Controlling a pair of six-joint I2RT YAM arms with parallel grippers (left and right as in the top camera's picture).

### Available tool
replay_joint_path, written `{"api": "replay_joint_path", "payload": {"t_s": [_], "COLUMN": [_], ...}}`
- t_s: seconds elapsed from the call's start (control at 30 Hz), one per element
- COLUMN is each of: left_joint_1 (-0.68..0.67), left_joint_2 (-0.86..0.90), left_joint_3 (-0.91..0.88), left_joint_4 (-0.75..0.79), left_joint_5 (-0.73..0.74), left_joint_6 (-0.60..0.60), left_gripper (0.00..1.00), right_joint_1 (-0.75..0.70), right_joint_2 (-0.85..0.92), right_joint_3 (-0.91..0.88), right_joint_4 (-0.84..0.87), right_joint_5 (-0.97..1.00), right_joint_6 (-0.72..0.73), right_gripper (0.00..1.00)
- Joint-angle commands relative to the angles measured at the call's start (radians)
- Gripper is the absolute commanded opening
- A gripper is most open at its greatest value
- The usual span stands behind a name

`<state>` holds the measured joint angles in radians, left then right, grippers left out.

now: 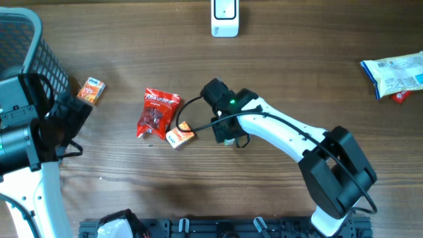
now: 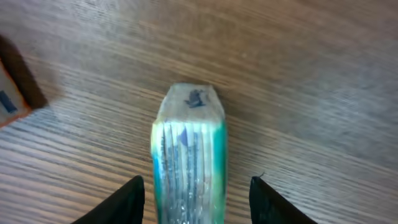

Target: Scan the item barcode

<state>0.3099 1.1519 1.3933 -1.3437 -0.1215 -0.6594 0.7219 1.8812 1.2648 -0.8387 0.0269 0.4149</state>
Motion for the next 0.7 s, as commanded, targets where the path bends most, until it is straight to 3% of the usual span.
{"api": "replay_joint_path", "payload": {"t_s": [0.0,0.07,0.23,0.47,0.57,0.67], "left_joint_1": [0.007,0.007,0.007,0.007,0.007,0.007], "left_joint_2": [-0.003,-0.003,-0.003,-0.003,-0.003,-0.003], "left_joint_3": [0.0,0.0,0.0,0.0,0.0,0.0], "left_joint_4": [0.0,0.0,0.0,0.001,0.0,0.0], "left_joint_5": [0.008,0.008,0.008,0.008,0.008,0.008], "left_joint_6": [0.0,0.0,0.0,0.0,0.001,0.0], "left_gripper": [1.0,1.0,1.0,1.0,1.0,1.0], "right_joint_1": [0.0,0.0,-0.007,-0.119,-0.229,-0.395], "right_joint_2": [0.013,0.013,0.013,0.009,0.0,-0.002], "right_joint_3": [-0.028,-0.028,-0.026,-0.012,-0.012,-0.012], "right_joint_4": [0.017,0.019,0.043,0.061,0.062,0.068], "right_joint_5": [-0.026,-0.025,-0.065,-0.315,-0.517,-0.893], "right_joint_6": [-0.004,-0.005,0.004,-0.029,-0.105,-0.246], "right_gripper": [0.54,0.44,0.04,0.04,0.04,0.04]}}
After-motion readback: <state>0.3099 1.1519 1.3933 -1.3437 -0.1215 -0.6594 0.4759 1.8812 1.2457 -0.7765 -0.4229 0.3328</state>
